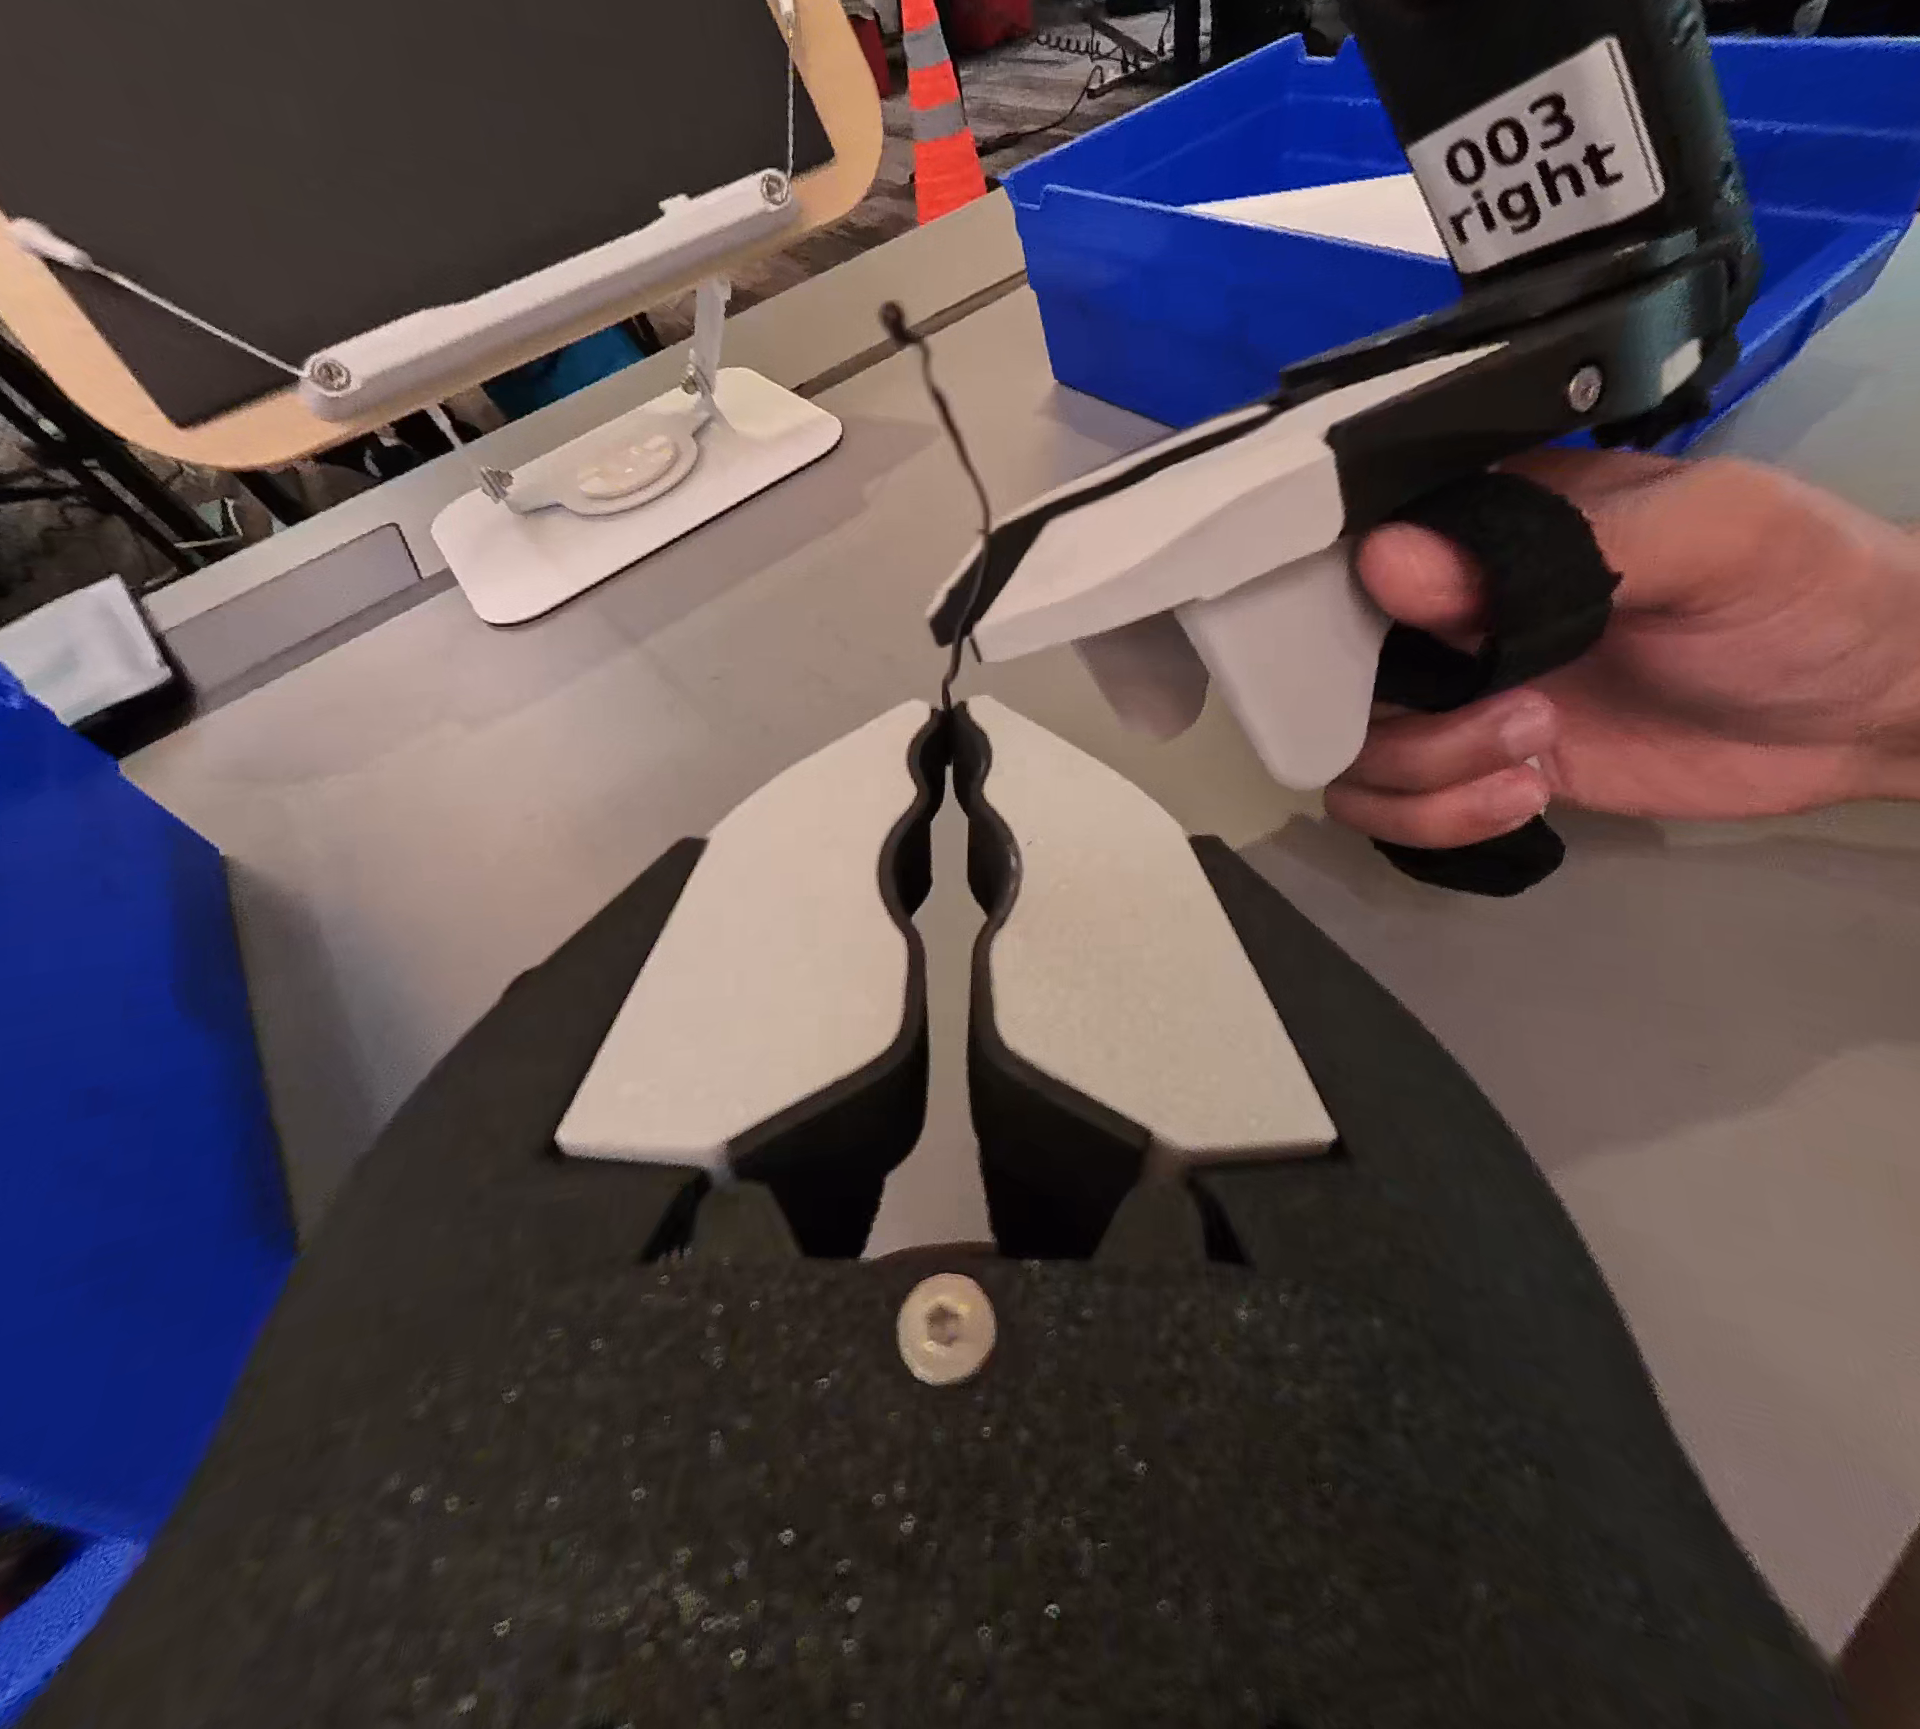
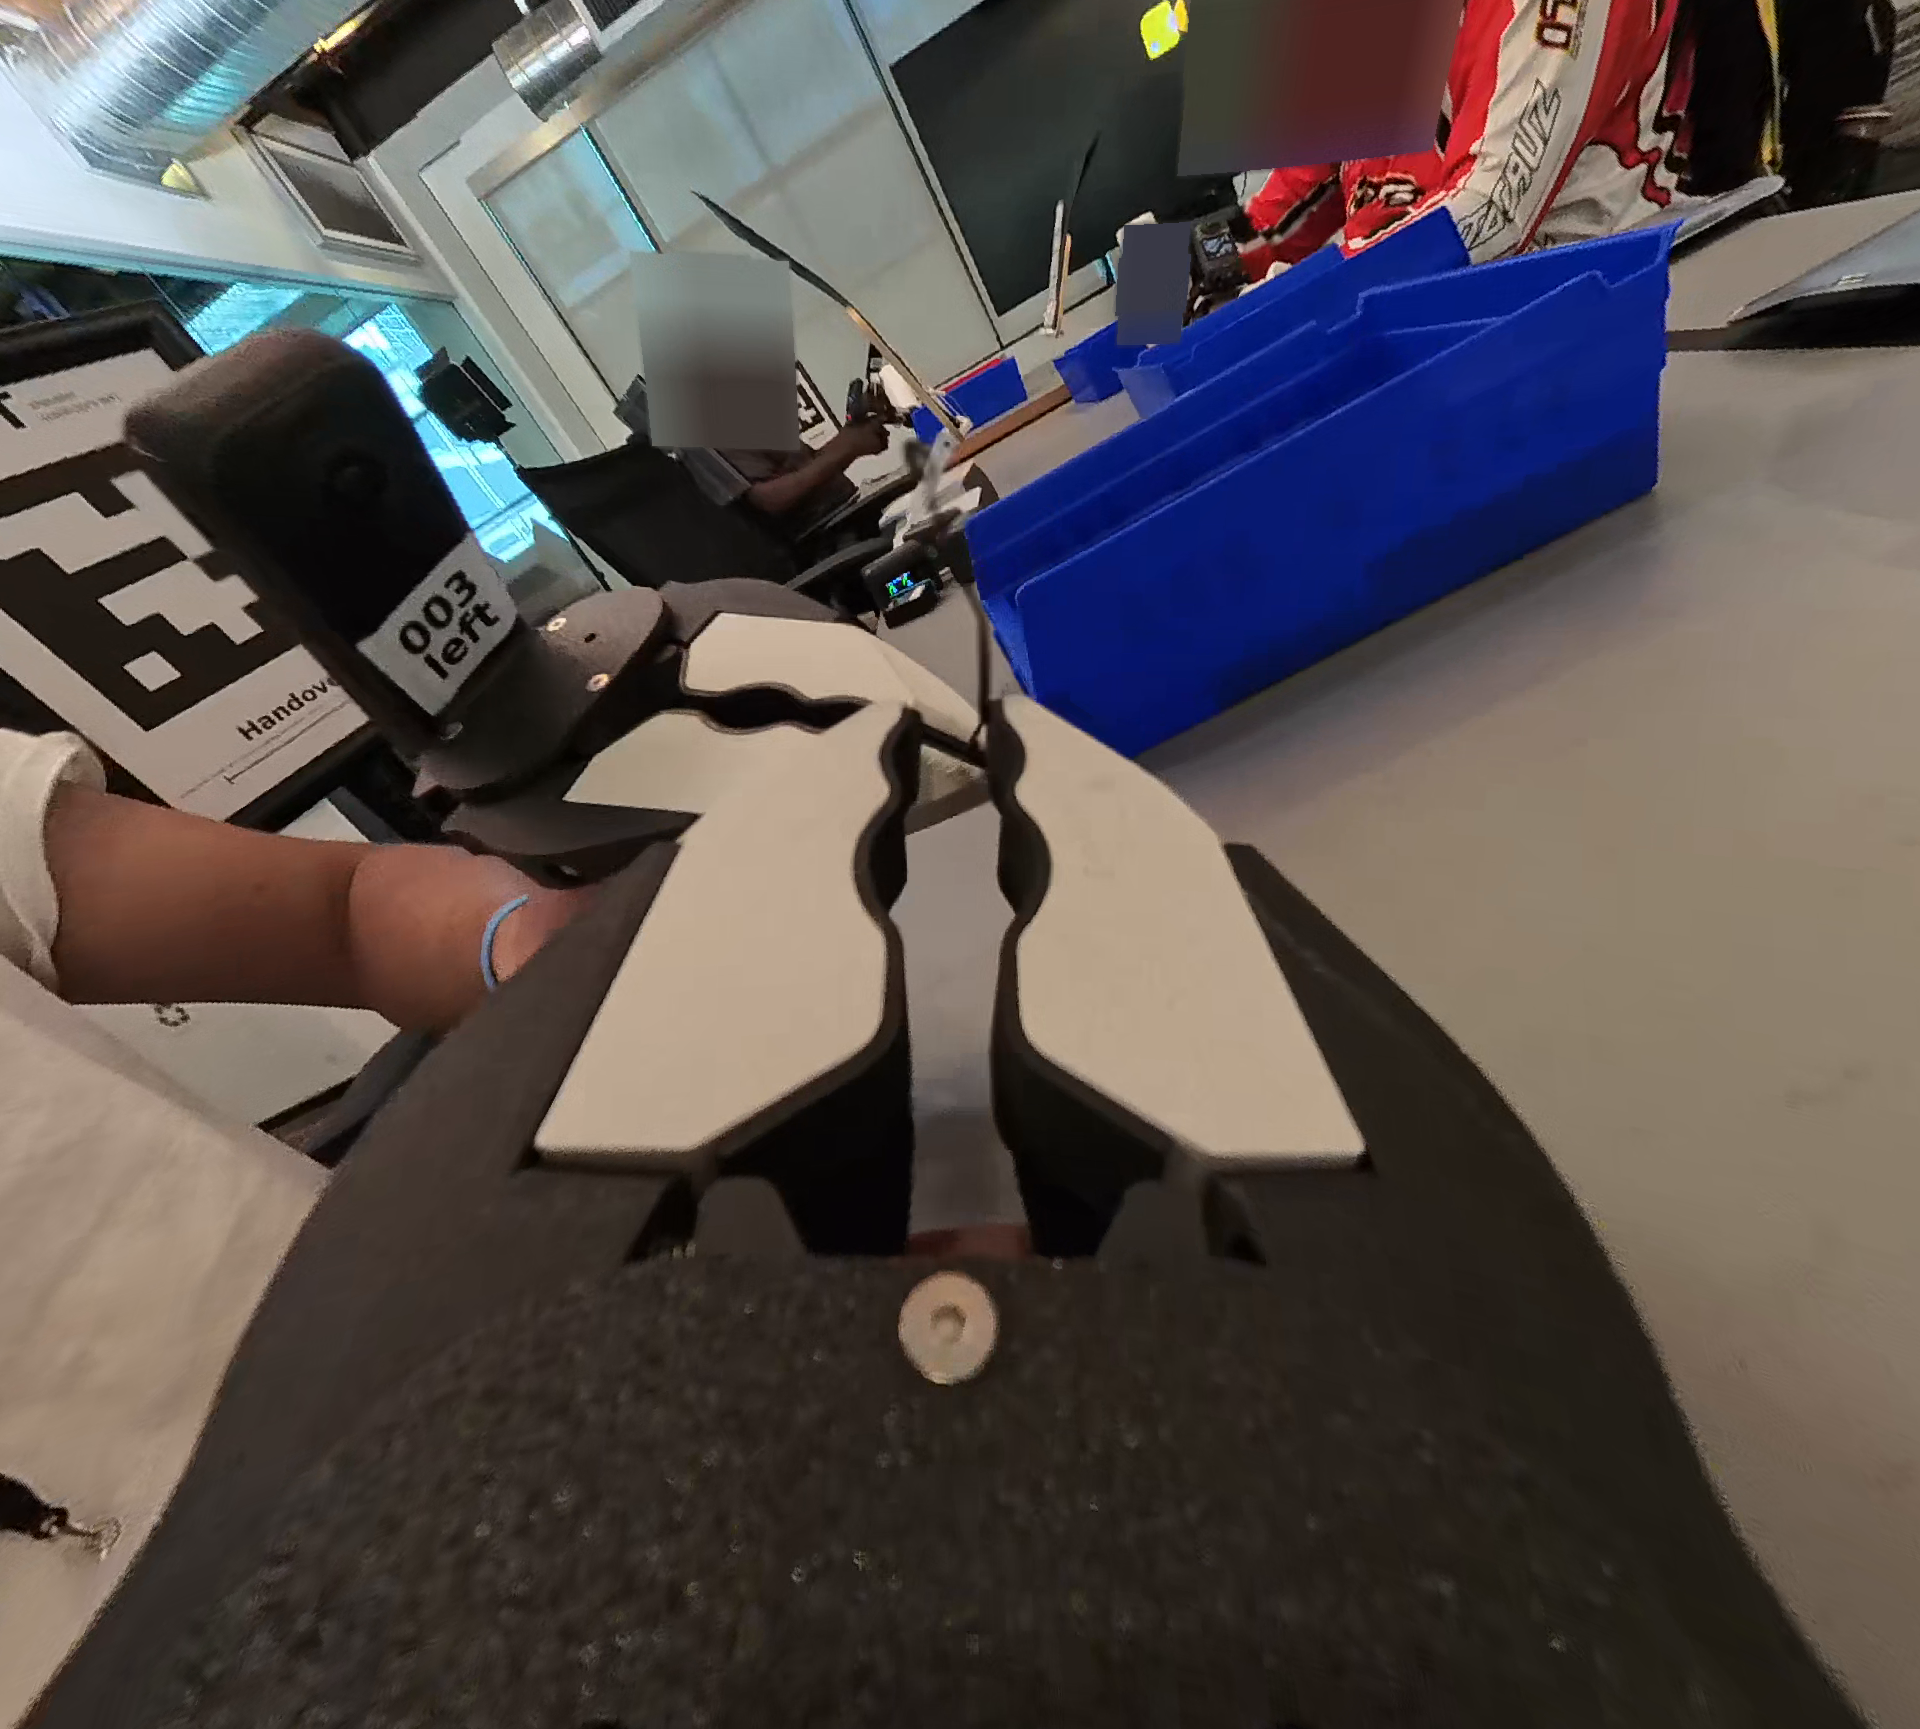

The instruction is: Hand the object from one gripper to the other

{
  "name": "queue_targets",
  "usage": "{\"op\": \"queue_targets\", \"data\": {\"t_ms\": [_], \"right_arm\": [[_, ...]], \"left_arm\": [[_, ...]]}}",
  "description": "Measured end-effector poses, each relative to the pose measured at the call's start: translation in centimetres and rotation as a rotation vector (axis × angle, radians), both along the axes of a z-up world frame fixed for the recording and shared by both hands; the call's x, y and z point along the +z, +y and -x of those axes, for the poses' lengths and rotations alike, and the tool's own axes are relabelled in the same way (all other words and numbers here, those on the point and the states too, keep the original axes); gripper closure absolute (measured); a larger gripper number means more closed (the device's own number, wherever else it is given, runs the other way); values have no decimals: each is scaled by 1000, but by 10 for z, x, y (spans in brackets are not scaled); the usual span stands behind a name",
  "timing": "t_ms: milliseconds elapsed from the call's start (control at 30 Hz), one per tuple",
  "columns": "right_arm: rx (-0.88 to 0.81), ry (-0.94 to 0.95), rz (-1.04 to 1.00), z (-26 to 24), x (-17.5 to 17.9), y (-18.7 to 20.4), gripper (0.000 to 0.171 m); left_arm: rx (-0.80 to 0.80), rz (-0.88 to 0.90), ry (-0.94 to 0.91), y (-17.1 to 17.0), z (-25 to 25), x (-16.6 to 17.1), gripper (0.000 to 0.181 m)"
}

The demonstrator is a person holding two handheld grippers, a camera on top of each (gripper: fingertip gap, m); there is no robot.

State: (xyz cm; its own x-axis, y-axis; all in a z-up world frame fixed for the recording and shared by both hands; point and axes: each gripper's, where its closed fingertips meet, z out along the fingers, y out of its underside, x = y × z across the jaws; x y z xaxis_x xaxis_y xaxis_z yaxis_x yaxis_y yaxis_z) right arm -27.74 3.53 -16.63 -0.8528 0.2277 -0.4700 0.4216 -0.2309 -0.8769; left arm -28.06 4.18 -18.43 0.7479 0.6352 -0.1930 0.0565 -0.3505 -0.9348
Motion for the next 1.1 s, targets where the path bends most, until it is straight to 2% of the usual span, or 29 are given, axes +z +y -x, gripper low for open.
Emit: {"op": "queue_targets", "data": {"t_ms": [100, 233, 300, 367, 433, 533, 633, 833, 1000, 1100], "right_arm": [[-27, 1, 14, 2, 0, 0, 170], [-31, -43, -32, 5, -7, 3, 170], [-91, -21, -119, 10, -15, 9, 170], [-175, 19, -278, 19, -28, 23, 171], [-282, 143, -524, 28, -42, 40, 171], [-448, 456, -945, 38, -50, 65, 171], [-486, 761, -1208, 36, -51, 61, 171], [-378, 851, -1190, 19, -61, 30, 171], [-347, 821, -1151, 15, -62, 25, 171], [-361, 818, -1127, 16, -60, 25, 171]], "left_arm": [[-2, -3, -3, 2, -3, -1, 181], [14, -1, -4, 4, -2, -5, 181], [-16, 5, -29, 8, -2, -11, 179], [-41, 5, -45, 7, -2, -15, 164], [-106, -12, -63, 8, -5, -15, 158], [-222, -16, -80, 5, -9, -17, 157], [-296, -2, -78, 3, -9, -24, 157], [-309, 75, 0, 2, -8, -29, 161], [-322, 99, 12, 3, -9, -32, 179], [-325, 116, 21, 3, -10, -33, 180]]}}
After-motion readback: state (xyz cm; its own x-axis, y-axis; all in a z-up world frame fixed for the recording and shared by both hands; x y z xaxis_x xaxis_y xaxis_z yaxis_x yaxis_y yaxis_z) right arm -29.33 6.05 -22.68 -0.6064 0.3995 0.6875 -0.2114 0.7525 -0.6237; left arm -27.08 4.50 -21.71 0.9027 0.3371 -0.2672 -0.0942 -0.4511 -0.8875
